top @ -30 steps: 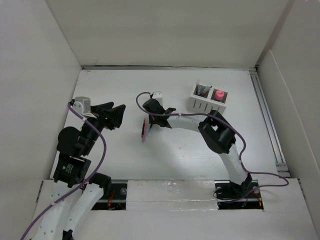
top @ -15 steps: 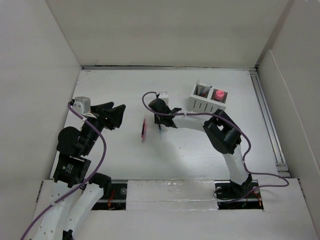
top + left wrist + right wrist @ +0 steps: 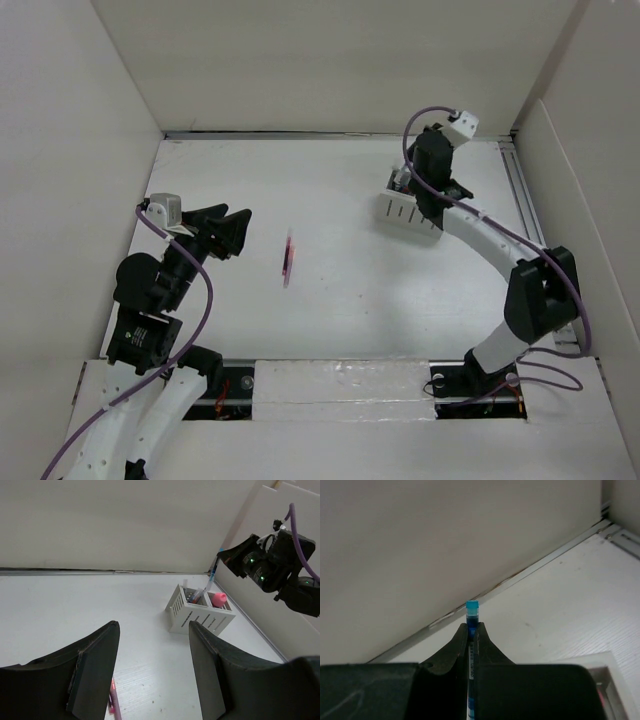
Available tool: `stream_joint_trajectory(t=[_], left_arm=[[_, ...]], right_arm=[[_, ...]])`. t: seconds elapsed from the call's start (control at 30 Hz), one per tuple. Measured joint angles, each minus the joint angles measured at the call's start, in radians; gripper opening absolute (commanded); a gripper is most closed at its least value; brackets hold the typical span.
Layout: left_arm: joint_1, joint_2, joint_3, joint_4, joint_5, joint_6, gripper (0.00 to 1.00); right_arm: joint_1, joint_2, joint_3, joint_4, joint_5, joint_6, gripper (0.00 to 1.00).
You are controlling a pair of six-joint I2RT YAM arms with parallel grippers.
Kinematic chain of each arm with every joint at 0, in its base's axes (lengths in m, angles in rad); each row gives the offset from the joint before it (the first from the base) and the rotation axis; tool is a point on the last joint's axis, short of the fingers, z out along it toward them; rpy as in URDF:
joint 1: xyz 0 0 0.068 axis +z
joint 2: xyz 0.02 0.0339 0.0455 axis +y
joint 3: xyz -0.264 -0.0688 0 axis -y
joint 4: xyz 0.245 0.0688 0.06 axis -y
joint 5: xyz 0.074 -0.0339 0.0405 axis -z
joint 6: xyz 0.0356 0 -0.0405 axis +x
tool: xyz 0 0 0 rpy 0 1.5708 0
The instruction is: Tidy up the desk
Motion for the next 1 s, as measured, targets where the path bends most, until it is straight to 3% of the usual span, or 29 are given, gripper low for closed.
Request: stream_joint_trajectory(t=[0.13, 0.33, 0.77, 0.83, 0.9, 0.93, 1.0], left_arm=[[0.000, 0.000, 0.000, 0.000, 0.001, 0.000, 0.53], [0.000, 0.000, 0.000, 0.000, 0.001, 0.000, 0.53], [0.000, 0.002, 0.000, 0.000, 0.002, 0.000, 0.53], [0.000, 0.002, 0.000, 0.000, 0.002, 0.000, 0.53], [0.000, 0.004, 0.000, 0.000, 0.002, 0.000, 0.53], [0.000, 0.005, 0.000, 0.000, 0.001, 0.000, 0.53], [0.000, 0.008, 0.000, 0.000, 0.002, 0.000, 0.53]], right_arm=[[-0.064, 0.082, 0.061, 0.063, 0.068, -0.077, 0.00], [-0.066, 0.210, 0.106, 0.120, 0.129, -0.225, 0.00], [0.004, 0.241, 0.024, 0.241, 0.208, -0.327, 0.02], [0.018, 0.242, 0.011, 0.243, 0.219, -0.328, 0.09], [0.029, 0.242, 0.005, 0.248, 0.244, -0.330, 0.37], [0.036, 0.242, 0.003, 0.248, 0.245, -0.328, 0.38], [0.043, 0.238, -0.010, 0.250, 0.251, -0.315, 0.55]])
